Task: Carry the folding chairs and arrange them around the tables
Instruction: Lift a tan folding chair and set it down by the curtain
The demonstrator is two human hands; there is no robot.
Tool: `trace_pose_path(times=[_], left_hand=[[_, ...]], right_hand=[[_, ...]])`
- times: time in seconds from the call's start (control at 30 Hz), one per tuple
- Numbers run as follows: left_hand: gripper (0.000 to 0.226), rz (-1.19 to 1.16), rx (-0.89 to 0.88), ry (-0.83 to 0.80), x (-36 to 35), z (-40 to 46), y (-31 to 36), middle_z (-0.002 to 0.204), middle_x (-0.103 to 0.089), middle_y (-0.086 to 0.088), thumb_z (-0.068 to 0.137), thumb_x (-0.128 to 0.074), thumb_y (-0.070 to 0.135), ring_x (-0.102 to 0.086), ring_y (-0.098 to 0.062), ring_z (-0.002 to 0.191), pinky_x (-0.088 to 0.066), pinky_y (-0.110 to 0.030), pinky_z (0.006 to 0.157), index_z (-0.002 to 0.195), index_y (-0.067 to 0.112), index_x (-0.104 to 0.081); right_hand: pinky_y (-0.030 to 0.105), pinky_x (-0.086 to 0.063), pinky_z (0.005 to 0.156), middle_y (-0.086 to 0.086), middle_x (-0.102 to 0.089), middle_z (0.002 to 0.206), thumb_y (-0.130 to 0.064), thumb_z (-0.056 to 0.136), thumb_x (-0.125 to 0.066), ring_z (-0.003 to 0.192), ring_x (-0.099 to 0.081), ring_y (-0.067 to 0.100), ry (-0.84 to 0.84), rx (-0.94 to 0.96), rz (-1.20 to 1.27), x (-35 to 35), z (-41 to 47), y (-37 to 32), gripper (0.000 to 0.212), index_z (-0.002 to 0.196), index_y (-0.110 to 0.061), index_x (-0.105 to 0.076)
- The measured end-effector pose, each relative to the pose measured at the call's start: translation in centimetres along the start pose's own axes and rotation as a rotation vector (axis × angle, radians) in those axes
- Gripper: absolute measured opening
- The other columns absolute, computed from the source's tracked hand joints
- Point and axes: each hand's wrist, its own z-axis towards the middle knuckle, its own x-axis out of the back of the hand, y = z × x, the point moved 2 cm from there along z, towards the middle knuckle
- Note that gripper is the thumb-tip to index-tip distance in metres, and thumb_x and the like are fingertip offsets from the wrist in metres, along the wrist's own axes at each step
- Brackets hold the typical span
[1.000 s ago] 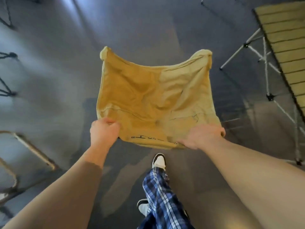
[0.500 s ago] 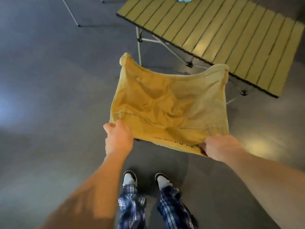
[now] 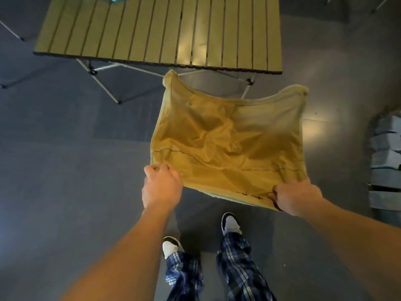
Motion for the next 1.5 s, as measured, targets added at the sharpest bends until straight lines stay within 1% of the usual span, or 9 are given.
trace_pose_path(times=[0.33,0.53,0.73,0.8,0.9,0.97,1.07,1.3,1.5], left_hand=[[0.043,0.095,0.124,-0.029,-1.1,-1.2,1.9,0.129,-0.04,-0.018,0.1,-0.034,0.026,-0.054,-0.046,0.103,-0.043,-0.045,0.082,0.125,-0.005,-0.051],[0.043,0.18,0.147,-0.065,-0.9,-1.5,1.8,0.134,-0.039,-0.015,0.099,-0.034,0.029,-0.052,-0.043,0.109,-0.044,-0.046,0.088,0.124,0.0,-0.053],[0.04,0.414,-0.087,-0.016,-1.0,-2.2,5.5,0.138,-0.043,-0.012,0.094,-0.035,0.033,-0.035,-0.034,0.13,-0.027,-0.05,0.106,0.12,0.017,-0.061],[0.039,0.399,-0.18,-0.028,-1.8,-3.2,8.0,0.137,-0.045,-0.01,0.093,-0.037,0.033,-0.036,-0.033,0.129,-0.026,-0.051,0.105,0.12,0.021,-0.063],[0.034,0.416,-0.426,-0.019,-3.4,-6.0,13.0,0.133,-0.049,-0.008,0.092,-0.043,0.034,-0.036,-0.031,0.127,-0.028,-0.049,0.103,0.116,0.021,-0.064],[0.032,0.453,-0.632,-0.025,-5.2,-9.1,16.8,0.134,-0.048,-0.006,0.091,-0.047,0.035,-0.035,-0.03,0.127,-0.029,-0.048,0.103,0.115,0.022,-0.064],[0.028,0.502,-0.905,-0.044,-8.5,-15.4,20.6,0.133,-0.047,-0.002,0.089,-0.054,0.035,-0.035,-0.029,0.126,-0.03,-0.046,0.101,0.111,0.025,-0.066],[0.022,0.723,-1.402,-0.478,-21.1,-38.1,21.4,0.123,-0.053,-0.003,0.093,-0.052,0.03,-0.042,-0.029,0.121,-0.038,-0.04,0.097,0.108,0.022,-0.066],[0.03,0.905,-1.689,-0.826,-31.0,-57.6,12.2,0.118,-0.055,-0.006,0.092,-0.049,0.024,-0.053,-0.028,0.11,-0.046,-0.035,0.084,0.119,0.019,-0.061]], right_hand=[[0.042,-0.043,0.089,0.005,-0.061,0.117,-0.055,0.103,-0.027,0.121,-0.043,0.035,0.053,0.025,-0.009,0.9,0.9,2.5,0.051,0.117,-0.024,-0.065],[0.043,-0.045,0.087,0.004,-0.061,0.118,-0.058,0.1,-0.03,0.121,-0.043,0.033,0.066,0.012,0.008,0.6,1.2,2.8,0.049,0.115,-0.028,-0.065],[0.04,-0.04,0.084,0.008,-0.059,0.12,-0.048,0.102,-0.027,0.117,-0.047,0.033,0.165,0.111,0.188,0.7,-0.3,3.5,0.044,0.117,-0.022,-0.06],[0.04,-0.043,0.085,0.008,-0.06,0.114,-0.045,0.102,-0.029,0.108,-0.051,0.032,0.226,0.159,0.363,-0.1,-1.5,4.2,0.039,0.117,-0.023,-0.057],[0.044,-0.049,0.081,0.006,-0.059,0.114,-0.045,0.101,-0.032,0.112,-0.055,0.035,0.416,0.136,0.679,-2.2,-4.1,6.2,0.033,0.119,-0.026,-0.053],[0.047,-0.049,0.083,0.007,-0.058,0.123,-0.045,0.102,-0.032,0.117,-0.052,0.036,0.488,0.004,0.846,-4.3,-6.4,8.4,0.037,0.131,-0.026,-0.045],[0.049,-0.046,0.095,0.013,-0.05,0.141,-0.043,0.105,-0.031,0.126,-0.048,0.035,0.441,-0.228,1.033,-9.5,-10.6,11.6,0.054,0.153,-0.019,-0.025],[0.044,-0.044,0.09,0.016,-0.055,0.129,-0.033,0.099,-0.041,0.121,-0.05,0.038,0.286,-0.854,1.396,-30.4,-25.4,15.9,0.04,0.134,-0.014,-0.037],[0.044,-0.034,0.101,0.011,-0.052,0.134,-0.035,0.094,-0.049,0.128,-0.042,0.034,0.174,-1.404,1.437,-49.1,-39.7,13.0,0.041,0.129,-0.015,-0.044]])
